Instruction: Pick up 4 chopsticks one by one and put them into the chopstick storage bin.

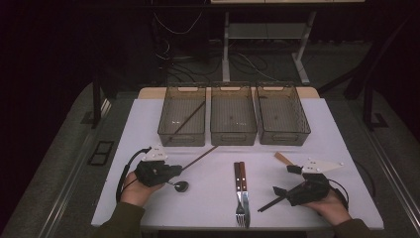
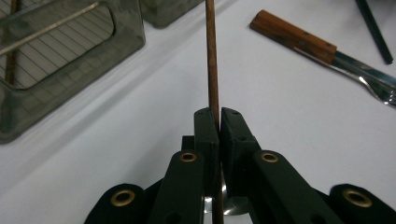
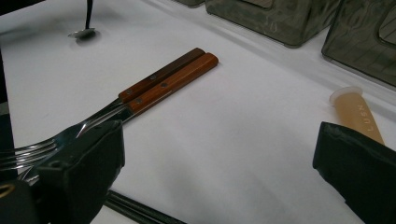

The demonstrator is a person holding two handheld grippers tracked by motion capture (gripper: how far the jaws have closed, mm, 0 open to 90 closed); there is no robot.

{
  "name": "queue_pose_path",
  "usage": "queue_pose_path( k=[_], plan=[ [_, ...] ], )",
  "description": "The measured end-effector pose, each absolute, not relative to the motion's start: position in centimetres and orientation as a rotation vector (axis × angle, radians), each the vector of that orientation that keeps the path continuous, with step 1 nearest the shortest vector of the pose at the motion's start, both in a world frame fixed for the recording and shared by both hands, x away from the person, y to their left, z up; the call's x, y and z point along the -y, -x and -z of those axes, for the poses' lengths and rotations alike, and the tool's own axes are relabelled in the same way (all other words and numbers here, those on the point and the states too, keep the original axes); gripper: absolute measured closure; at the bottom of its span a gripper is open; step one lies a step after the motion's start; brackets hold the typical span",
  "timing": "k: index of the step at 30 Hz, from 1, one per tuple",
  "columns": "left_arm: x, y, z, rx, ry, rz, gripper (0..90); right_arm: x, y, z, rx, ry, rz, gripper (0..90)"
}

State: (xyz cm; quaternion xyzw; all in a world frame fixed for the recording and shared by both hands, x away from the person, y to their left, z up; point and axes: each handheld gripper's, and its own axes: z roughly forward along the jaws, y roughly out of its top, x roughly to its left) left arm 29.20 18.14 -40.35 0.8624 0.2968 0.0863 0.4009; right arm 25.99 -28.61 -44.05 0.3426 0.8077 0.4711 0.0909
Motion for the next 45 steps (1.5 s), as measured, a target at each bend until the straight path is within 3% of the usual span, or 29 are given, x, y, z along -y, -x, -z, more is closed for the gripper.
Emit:
queue_pose_path(
  k=[15, 45],
  plan=[
    [-19.0, -30.2, 38.9, -0.782, -2.131, -0.259, 85.5, 28.6, -26.0, 44.1, -2.4, -1.023, -1.399, 2.4],
    [-18.9, -36.3, 35.8, -0.89, -2.094, -0.356, 85.5, 28.7, -26.0, 44.0, -2.397, -1.024, -1.405, 2.4]
  ],
)
